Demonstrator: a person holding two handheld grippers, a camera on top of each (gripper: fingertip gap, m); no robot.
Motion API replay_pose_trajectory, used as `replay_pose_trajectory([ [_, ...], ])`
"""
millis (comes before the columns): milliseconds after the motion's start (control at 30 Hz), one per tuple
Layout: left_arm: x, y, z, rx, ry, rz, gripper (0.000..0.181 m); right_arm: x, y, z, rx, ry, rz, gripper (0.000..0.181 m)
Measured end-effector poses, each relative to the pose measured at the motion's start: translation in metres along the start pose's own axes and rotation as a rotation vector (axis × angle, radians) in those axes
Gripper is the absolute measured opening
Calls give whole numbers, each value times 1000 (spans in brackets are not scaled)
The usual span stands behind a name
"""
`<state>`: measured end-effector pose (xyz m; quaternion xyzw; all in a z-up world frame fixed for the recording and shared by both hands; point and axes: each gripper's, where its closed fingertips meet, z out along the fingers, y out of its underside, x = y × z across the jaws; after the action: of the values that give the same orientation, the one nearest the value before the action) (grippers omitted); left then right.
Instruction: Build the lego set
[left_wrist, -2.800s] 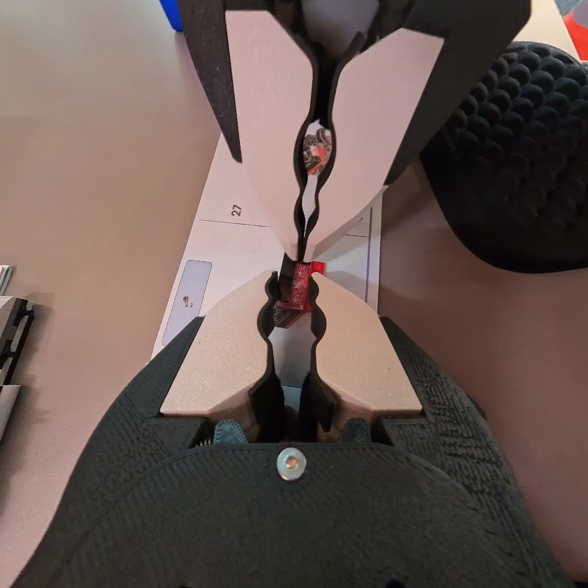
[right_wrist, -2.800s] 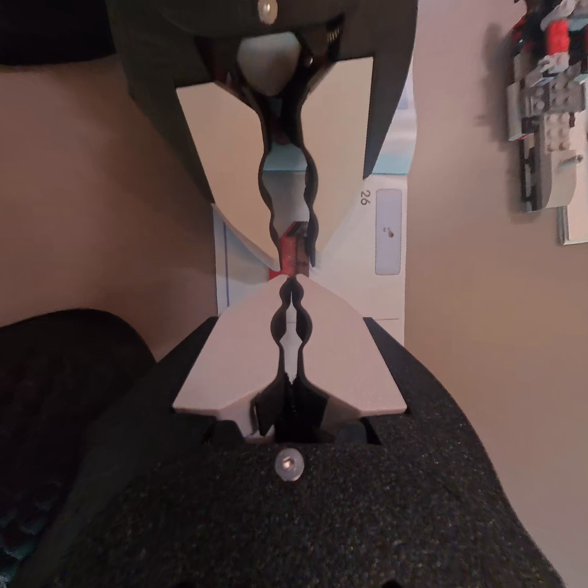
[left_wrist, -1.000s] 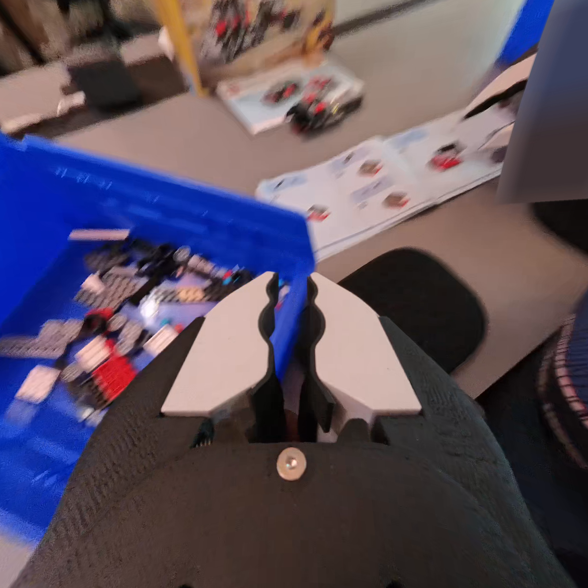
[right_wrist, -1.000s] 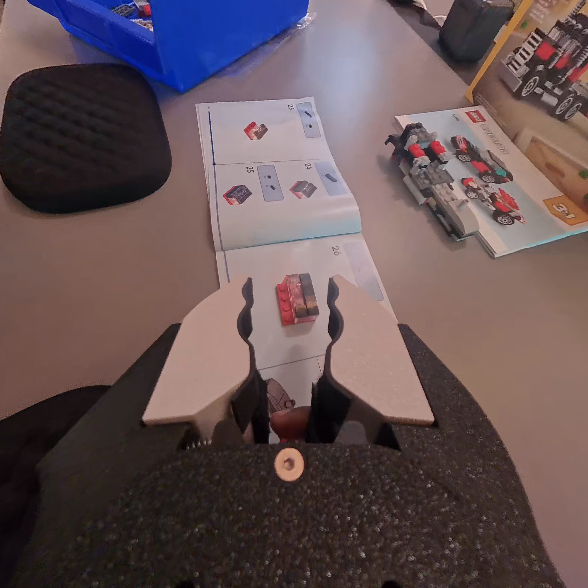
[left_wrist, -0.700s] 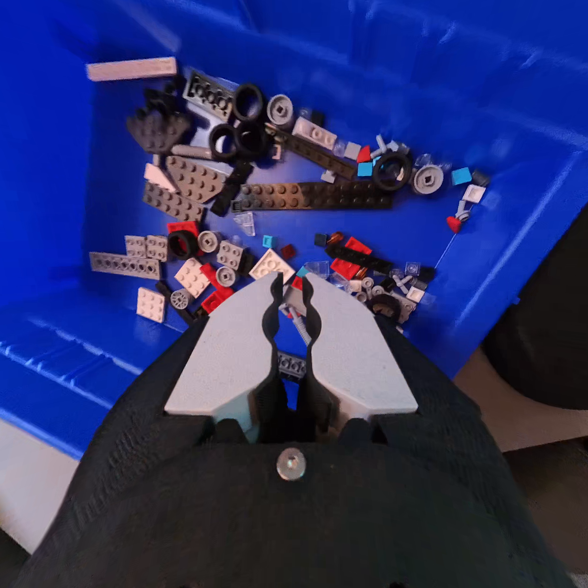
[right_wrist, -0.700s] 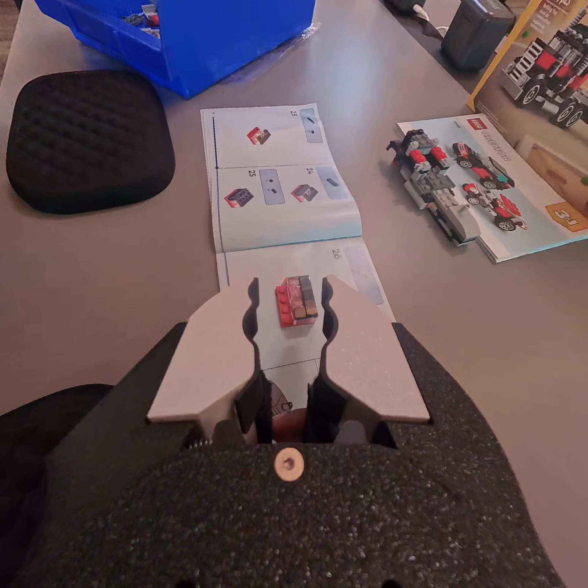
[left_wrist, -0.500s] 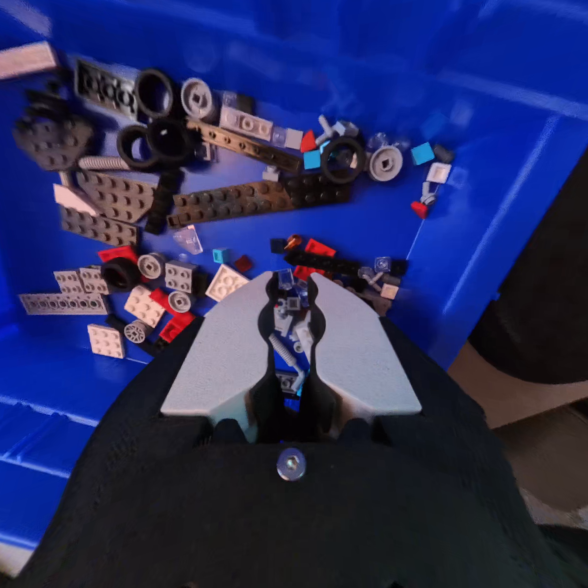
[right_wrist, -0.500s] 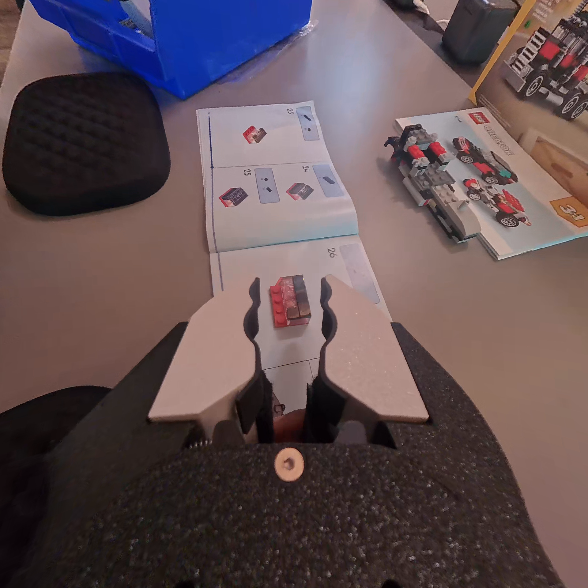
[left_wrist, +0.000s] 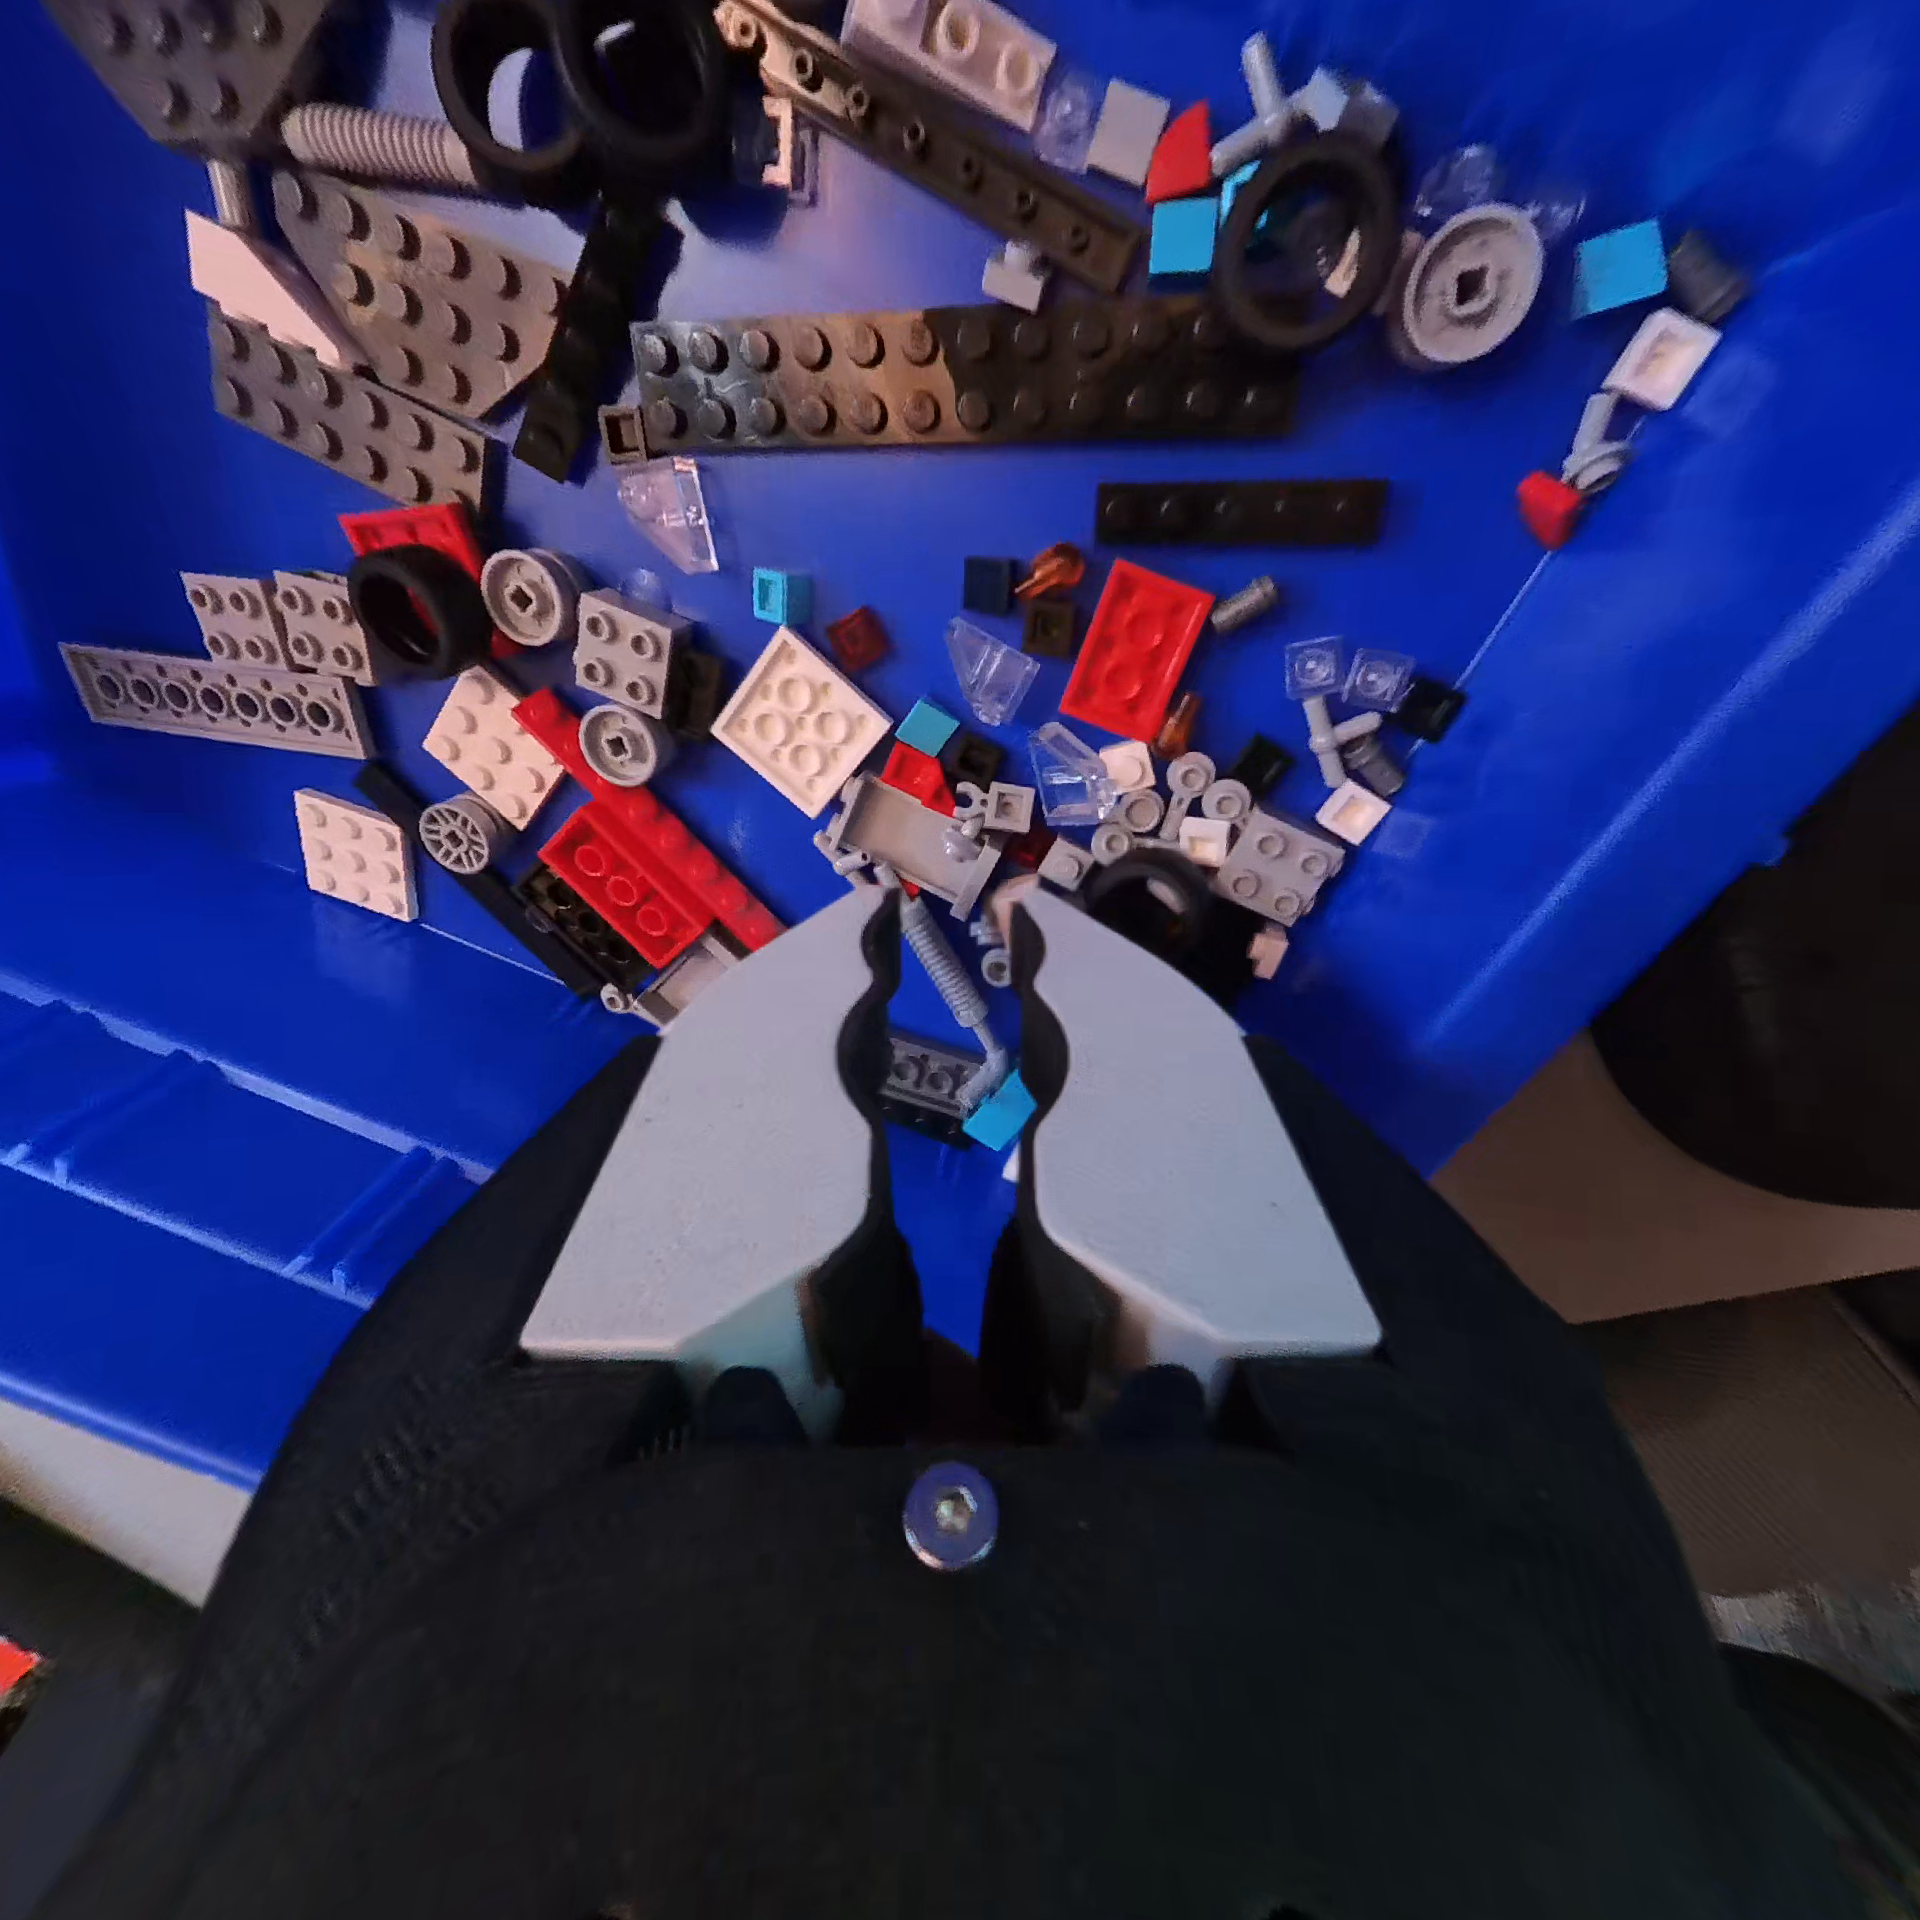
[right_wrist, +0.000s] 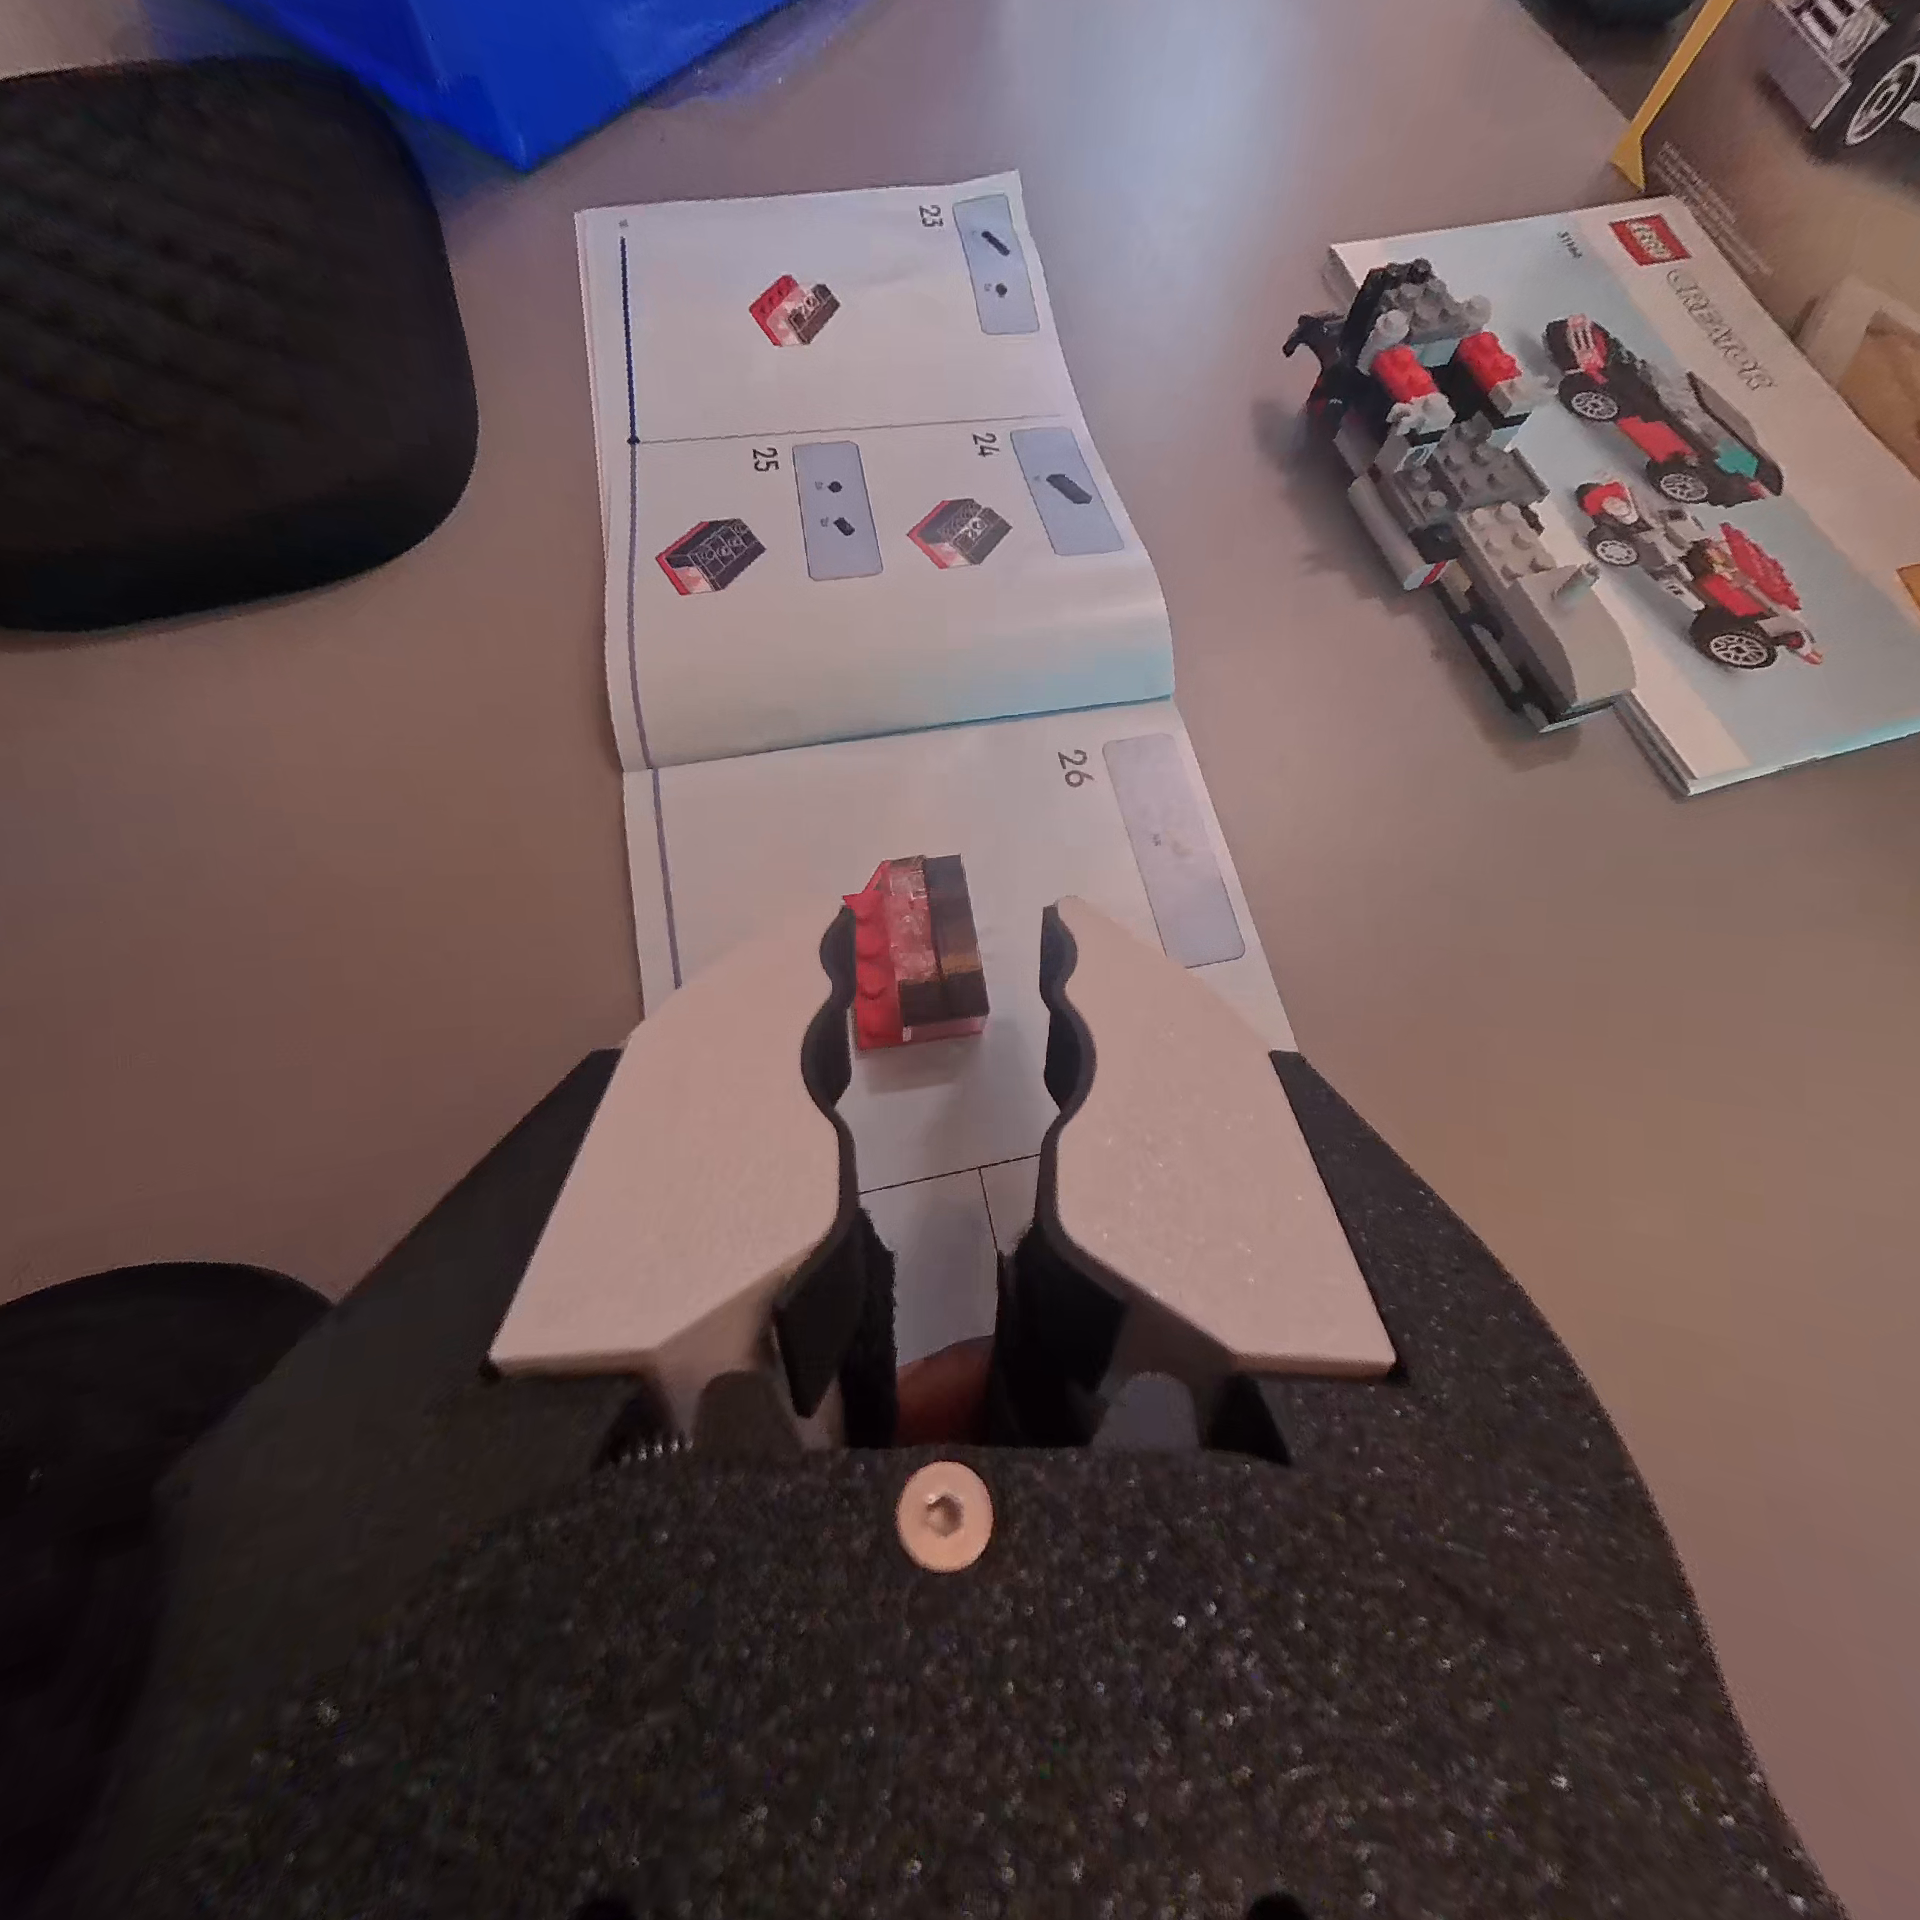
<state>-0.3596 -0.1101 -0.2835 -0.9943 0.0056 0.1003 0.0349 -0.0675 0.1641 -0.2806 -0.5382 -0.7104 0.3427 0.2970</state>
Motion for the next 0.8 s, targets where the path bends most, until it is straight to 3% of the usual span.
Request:
replay_pose_trajectory([
  [300, 10, -27, 5, 82, 92, 69, 6, 1, 4, -2, -4, 11, -2, 33],
  [433, 3, -23, 13, 51, 100, 36, 6, 2, 5, -1, -9, 14, -5, 33],
  [600, 1, -31, 9, 115, 109, 10, 10, 3, 6, -2, -15, 17, -6, 33],
  [733, 38, -40, -20, 278, 230, 207, 14, 3, 6, -2, -10, 17, -6, 32],
  [800, 50, -38, -21, 282, 256, 312, 17, 2, 6, 0, -17, 13, -9, 32],
])
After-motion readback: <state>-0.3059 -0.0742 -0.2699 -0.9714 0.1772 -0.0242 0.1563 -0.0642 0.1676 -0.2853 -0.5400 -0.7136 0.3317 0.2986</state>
